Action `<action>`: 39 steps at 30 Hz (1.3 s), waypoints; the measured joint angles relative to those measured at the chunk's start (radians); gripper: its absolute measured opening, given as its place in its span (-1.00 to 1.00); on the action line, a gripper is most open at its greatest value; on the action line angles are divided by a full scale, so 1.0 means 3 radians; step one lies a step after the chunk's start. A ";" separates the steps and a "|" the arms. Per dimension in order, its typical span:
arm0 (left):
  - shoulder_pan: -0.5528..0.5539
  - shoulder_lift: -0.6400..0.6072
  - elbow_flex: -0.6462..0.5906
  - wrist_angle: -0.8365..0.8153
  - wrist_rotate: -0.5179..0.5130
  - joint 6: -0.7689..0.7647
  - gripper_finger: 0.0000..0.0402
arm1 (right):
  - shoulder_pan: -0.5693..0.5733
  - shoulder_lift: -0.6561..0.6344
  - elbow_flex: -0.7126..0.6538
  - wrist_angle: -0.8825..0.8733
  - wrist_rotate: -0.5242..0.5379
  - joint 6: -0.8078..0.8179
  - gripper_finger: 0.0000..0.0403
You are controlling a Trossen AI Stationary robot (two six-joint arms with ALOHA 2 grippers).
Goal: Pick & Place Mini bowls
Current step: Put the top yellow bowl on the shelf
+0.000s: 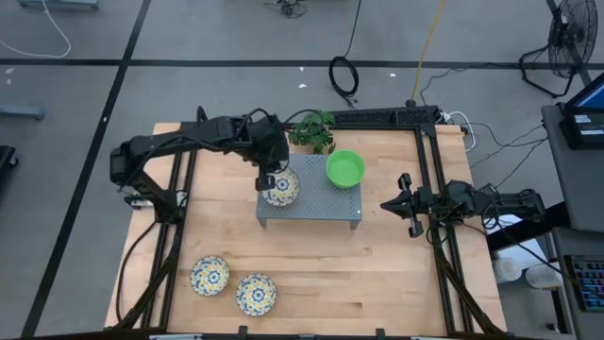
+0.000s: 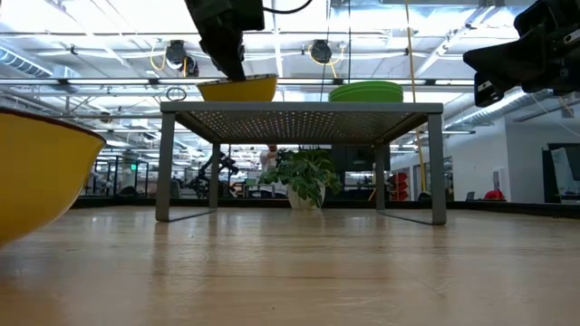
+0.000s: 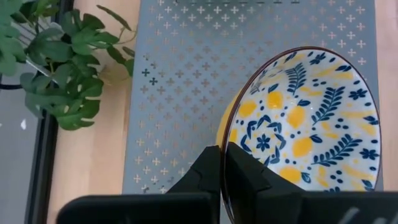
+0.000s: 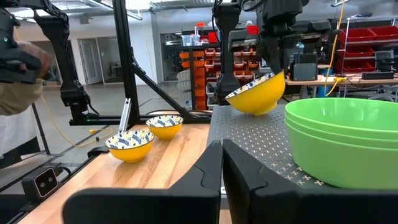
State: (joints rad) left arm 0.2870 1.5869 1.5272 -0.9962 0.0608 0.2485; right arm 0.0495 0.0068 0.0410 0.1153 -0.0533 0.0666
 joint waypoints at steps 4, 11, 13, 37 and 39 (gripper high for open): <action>0.0015 0.0045 0.0006 0.0077 0.0009 0.0012 -0.96 | 0.0000 0.0001 0.0001 -0.0002 0.0000 -0.0001 -1.00; 0.0019 0.0050 0.0001 0.0090 -0.0024 0.0001 -0.91 | 0.0000 0.0001 0.0000 0.0000 0.0000 -0.0001 -1.00; 0.0019 0.0049 0.0001 0.0089 -0.0016 -0.0031 -0.95 | 0.0000 0.0000 0.0001 0.0001 0.0000 -0.0001 -1.00; 0.0019 0.0057 -0.0011 0.0104 -0.0225 -0.0226 -0.67 | 0.0000 0.0000 0.0001 0.0001 0.0000 -0.0001 -1.00; 0.0021 0.0057 -0.0011 0.0105 -0.0337 -0.0248 -0.67 | 0.0001 0.0000 0.0001 0.0000 0.0000 -0.0001 -1.00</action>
State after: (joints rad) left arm 0.2935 1.6039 1.5238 -0.9646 -0.0403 0.1741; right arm 0.0497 0.0068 0.0412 0.1154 -0.0532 0.0664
